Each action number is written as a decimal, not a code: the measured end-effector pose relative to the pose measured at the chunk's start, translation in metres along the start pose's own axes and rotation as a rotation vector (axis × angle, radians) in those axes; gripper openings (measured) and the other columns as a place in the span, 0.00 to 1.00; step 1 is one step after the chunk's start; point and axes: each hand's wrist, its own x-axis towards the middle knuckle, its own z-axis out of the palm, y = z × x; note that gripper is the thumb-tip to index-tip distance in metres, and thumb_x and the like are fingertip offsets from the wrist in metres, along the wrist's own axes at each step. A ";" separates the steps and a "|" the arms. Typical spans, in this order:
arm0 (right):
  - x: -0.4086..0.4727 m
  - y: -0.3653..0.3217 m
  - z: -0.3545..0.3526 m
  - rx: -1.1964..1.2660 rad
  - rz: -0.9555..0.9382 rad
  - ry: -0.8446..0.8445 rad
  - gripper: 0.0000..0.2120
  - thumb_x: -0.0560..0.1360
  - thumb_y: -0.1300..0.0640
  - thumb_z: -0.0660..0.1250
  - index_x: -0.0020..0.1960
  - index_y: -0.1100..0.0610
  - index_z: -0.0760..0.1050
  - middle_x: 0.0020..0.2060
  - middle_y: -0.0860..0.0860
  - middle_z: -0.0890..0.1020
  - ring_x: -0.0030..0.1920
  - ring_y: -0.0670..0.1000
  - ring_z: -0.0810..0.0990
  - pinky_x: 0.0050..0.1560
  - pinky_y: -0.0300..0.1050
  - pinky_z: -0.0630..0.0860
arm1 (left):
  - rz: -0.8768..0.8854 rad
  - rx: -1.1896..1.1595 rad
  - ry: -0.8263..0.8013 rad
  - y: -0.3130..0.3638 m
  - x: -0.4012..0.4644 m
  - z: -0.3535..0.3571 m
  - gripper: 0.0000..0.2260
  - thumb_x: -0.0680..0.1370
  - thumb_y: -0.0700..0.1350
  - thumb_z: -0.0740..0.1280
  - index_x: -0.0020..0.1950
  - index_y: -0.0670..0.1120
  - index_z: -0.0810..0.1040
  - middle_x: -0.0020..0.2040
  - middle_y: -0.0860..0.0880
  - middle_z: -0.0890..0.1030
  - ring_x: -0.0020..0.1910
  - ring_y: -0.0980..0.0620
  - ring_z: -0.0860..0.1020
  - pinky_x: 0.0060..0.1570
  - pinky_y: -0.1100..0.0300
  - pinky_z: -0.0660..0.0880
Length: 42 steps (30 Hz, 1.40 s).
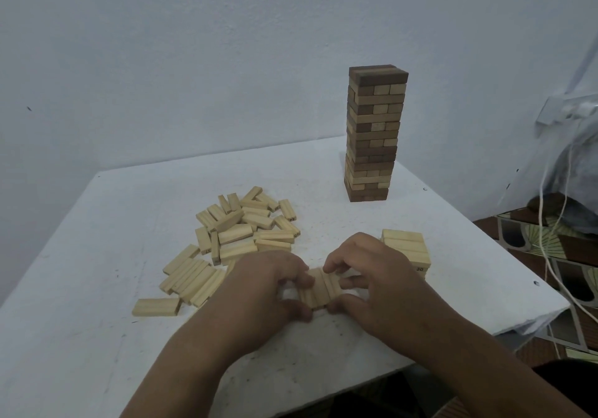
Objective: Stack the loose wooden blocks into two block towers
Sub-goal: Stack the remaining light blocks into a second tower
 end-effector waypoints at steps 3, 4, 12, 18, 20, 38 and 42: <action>-0.001 0.000 0.001 -0.031 0.006 -0.002 0.16 0.67 0.52 0.77 0.47 0.39 0.73 0.45 0.35 0.72 0.49 0.35 0.74 0.44 0.35 0.78 | 0.016 0.017 -0.024 0.000 -0.001 -0.001 0.17 0.70 0.52 0.77 0.58 0.57 0.83 0.60 0.63 0.76 0.60 0.64 0.71 0.58 0.73 0.66; -0.001 0.000 0.001 -0.035 0.001 -0.003 0.15 0.67 0.52 0.77 0.47 0.40 0.73 0.45 0.35 0.73 0.48 0.36 0.74 0.43 0.36 0.79 | 0.020 0.030 -0.031 0.000 -0.001 -0.001 0.17 0.71 0.51 0.76 0.59 0.57 0.82 0.61 0.63 0.76 0.61 0.63 0.70 0.61 0.69 0.66; 0.000 -0.002 0.001 -0.037 -0.019 -0.009 0.16 0.67 0.52 0.77 0.48 0.39 0.74 0.45 0.35 0.73 0.47 0.39 0.75 0.42 0.38 0.79 | 0.021 0.033 0.020 0.001 -0.002 0.005 0.17 0.68 0.58 0.76 0.54 0.56 0.81 0.55 0.62 0.78 0.54 0.62 0.73 0.55 0.61 0.74; 0.003 -0.004 -0.006 0.026 0.054 -0.127 0.24 0.68 0.52 0.76 0.54 0.33 0.69 0.47 0.31 0.74 0.48 0.32 0.75 0.43 0.31 0.76 | 0.021 0.011 0.108 0.003 -0.002 0.010 0.15 0.66 0.57 0.77 0.50 0.56 0.81 0.48 0.59 0.80 0.46 0.61 0.76 0.47 0.59 0.76; 0.004 -0.005 -0.007 0.017 0.057 -0.154 0.24 0.69 0.53 0.75 0.56 0.33 0.67 0.47 0.31 0.75 0.48 0.31 0.74 0.44 0.31 0.75 | 0.008 0.004 0.107 0.004 -0.003 0.008 0.15 0.66 0.57 0.77 0.50 0.57 0.81 0.46 0.59 0.80 0.44 0.61 0.76 0.46 0.59 0.76; -0.014 0.018 -0.070 0.041 0.034 0.198 0.24 0.64 0.51 0.79 0.53 0.40 0.71 0.46 0.37 0.77 0.49 0.42 0.77 0.45 0.38 0.79 | 0.160 -0.136 0.257 0.073 0.023 0.026 0.23 0.78 0.47 0.68 0.63 0.69 0.61 0.56 0.74 0.67 0.57 0.66 0.68 0.53 0.76 0.66; -0.019 0.037 -0.076 0.027 0.064 0.223 0.24 0.64 0.49 0.79 0.54 0.41 0.71 0.48 0.37 0.77 0.50 0.42 0.77 0.46 0.39 0.80 | 0.086 -0.216 0.166 0.091 0.040 0.040 0.16 0.79 0.50 0.63 0.66 0.59 0.67 0.59 0.64 0.68 0.58 0.61 0.67 0.63 0.65 0.65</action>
